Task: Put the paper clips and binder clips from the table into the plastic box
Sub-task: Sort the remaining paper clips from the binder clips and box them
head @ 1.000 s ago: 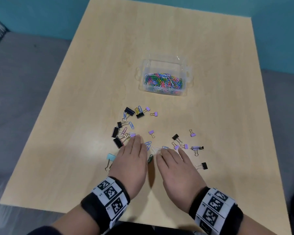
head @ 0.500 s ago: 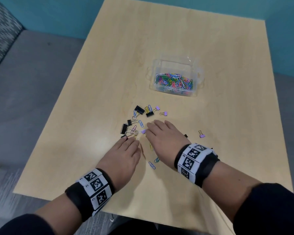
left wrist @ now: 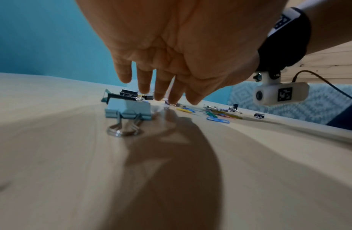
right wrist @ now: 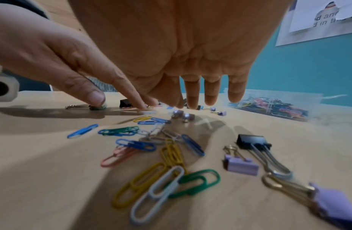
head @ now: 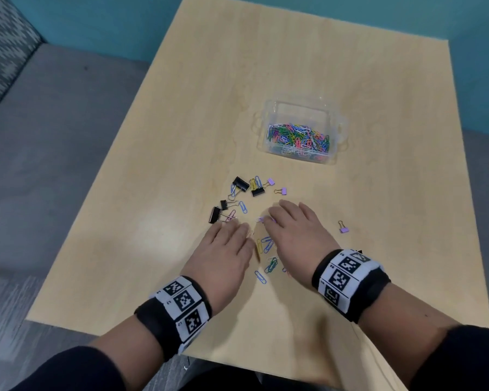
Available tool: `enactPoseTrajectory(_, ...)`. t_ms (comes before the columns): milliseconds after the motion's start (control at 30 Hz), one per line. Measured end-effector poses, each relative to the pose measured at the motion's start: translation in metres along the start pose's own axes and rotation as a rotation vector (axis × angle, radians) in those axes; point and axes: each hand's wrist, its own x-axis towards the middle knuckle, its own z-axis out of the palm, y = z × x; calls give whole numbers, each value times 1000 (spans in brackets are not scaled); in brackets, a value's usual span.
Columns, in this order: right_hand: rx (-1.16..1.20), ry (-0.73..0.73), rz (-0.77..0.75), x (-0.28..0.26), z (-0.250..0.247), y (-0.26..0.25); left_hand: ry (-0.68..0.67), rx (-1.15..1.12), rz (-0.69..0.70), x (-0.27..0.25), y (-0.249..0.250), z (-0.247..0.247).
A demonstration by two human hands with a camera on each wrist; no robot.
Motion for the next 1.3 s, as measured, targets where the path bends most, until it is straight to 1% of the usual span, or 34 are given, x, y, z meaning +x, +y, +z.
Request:
enactPoseTrajectory(67,-3,23,-20,2,0,0,34,-36,-119,-1,-4,-4)
enactPoseTrajectory(133,-10,16,-42,3,-1,-4,32,-50,-215,-3,-11,-7)
enactPoseTrajectory(233,-32,-45,-20,3,-1,-12,9,-36,-279,-9,-21,-6)
enactPoseTrajectory(300,-42,-67,-11,4,-1,-18,-4,-27,-285,-11,-25,-5)
enactPoseTrajectory(367,-43,-83,-32,2,1,-24,0,-23,-285,-12,-28,-4)
enactPoseTrajectory(567,-57,-78,-103,0,1,-35,84,-50,-301,-9,-36,-4)
enactPoseTrajectory(733,-60,-94,-124,11,-7,-46,-4,-18,-271,3,-48,-5)
enactPoseTrajectory(900,-78,-96,-167,20,-9,-44,-7,-18,-219,-5,-58,-2)
enactPoseTrajectory(967,-77,-131,-188,25,-13,-41,-25,-8,-215,-9,-61,2)
enactPoseTrajectory(1033,-94,-136,-201,25,-16,-39,-29,-12,-224,-13,-63,4)
enactPoseTrajectory(1200,-113,-133,-225,4,-13,-34,58,-104,-271,-17,-66,2)
enactPoseTrajectory(1300,-69,-112,-195,6,-12,-32,43,-192,-297,-15,-65,-2)
